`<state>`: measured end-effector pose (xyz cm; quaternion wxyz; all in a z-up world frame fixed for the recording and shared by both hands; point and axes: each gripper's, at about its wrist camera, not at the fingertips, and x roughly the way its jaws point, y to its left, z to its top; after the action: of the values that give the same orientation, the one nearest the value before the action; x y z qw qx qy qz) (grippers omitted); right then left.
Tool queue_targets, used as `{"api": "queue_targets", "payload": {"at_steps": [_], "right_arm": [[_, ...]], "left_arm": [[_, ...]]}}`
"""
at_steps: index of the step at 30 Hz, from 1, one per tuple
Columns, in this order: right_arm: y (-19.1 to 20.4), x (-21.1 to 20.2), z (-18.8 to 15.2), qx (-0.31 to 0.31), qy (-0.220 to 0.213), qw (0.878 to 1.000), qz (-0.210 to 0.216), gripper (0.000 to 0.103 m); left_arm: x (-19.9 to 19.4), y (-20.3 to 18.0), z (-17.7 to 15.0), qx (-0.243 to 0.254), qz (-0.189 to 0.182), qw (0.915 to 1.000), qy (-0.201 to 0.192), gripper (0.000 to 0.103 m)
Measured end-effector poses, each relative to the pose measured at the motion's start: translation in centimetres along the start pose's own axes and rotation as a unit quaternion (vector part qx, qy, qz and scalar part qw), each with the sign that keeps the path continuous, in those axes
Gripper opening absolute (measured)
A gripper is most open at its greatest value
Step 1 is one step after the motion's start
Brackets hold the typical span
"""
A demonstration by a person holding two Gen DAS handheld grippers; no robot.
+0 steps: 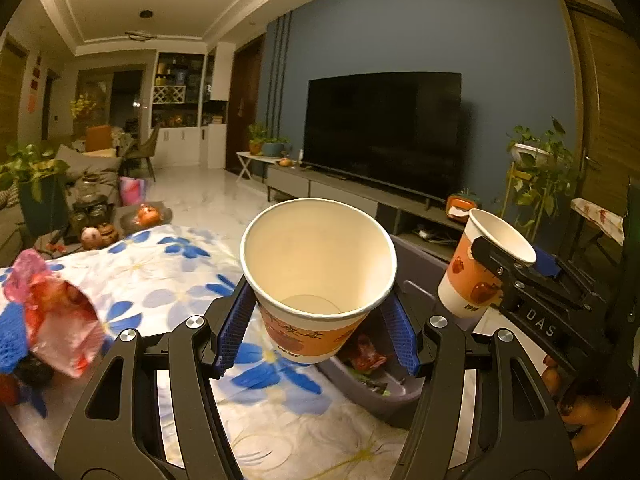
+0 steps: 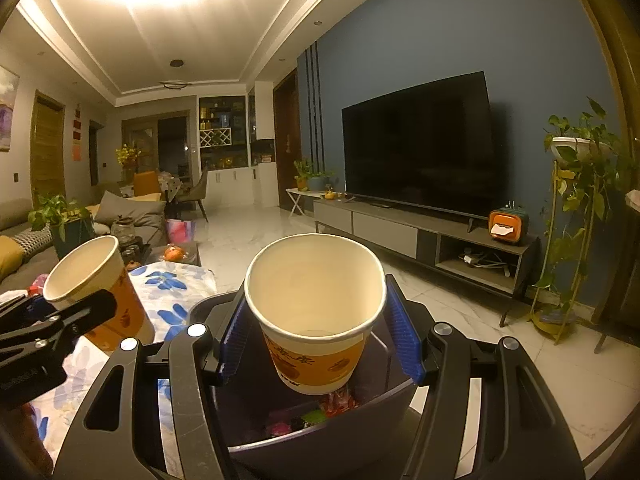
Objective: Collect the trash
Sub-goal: 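Open both tools to drop the paper cups into the bin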
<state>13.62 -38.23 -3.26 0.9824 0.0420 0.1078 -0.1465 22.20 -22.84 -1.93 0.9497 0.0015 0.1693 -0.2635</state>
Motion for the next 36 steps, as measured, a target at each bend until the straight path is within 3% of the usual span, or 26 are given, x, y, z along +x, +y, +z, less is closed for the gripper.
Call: {"api": "queue_targets", "payload": {"at_steps": [16,36], "right_arm": [[-0.4,2.0,-0.6,0.003,0.006,1.000,-0.010,0.061],[-0.8,3.9,-1.0,0.014,0.016,1.000,-0.017,0.062]], "left_arm": [[5.1,-0.9,-0.3,-0.011,-0.027,0.9993,0.024,0.061],[7.8,-1.6,-1.1,-0.021,-0.049,0.9974,0.049,0.061]]}}
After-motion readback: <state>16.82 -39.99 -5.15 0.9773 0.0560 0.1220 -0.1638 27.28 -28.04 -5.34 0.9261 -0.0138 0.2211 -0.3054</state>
